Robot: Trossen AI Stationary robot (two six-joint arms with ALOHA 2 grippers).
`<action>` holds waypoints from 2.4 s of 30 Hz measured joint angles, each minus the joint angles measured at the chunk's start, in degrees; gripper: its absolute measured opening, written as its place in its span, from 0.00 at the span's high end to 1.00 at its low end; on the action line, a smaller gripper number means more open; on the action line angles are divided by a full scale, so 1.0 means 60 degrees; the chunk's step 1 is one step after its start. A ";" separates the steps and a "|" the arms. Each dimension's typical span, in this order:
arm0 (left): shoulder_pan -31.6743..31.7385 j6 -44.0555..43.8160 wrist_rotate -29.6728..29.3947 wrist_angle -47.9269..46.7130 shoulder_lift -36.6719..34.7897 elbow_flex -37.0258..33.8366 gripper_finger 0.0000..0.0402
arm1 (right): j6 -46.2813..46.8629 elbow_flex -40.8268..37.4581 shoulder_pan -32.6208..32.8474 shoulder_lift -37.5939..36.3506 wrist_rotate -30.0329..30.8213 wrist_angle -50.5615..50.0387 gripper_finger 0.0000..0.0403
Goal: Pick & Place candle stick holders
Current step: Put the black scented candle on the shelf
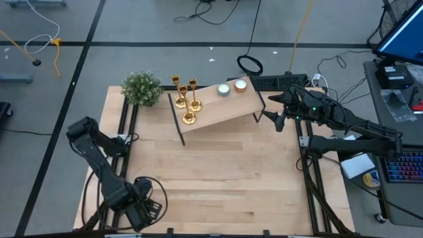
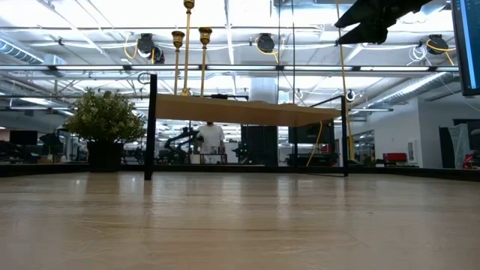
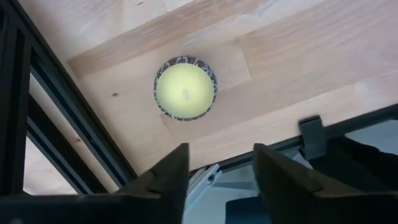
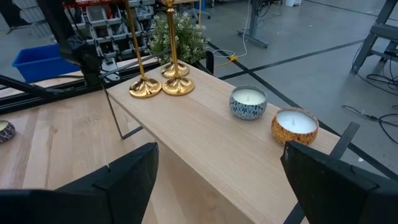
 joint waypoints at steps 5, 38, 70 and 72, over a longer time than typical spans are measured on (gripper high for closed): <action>-0.0003 0.0101 0.0260 -0.0072 0.0371 0.0000 0.37 | 0.0000 0.0000 -0.0001 0.0000 -0.0001 -0.0001 0.19; -0.0084 0.0312 0.0655 0.0850 0.1614 -0.1037 0.02 | 0.0004 0.0004 -0.0001 0.0000 -0.0004 -0.0003 0.19; -0.0084 0.0753 0.0707 0.3597 0.1614 -0.2886 0.02 | 0.0078 0.0004 -0.0001 0.0000 -0.0004 0.0001 0.19; -0.0084 0.0705 0.0703 0.3611 0.1614 -0.2919 0.02 | 0.0080 0.0004 0.0003 0.0000 -0.0004 0.0001 0.19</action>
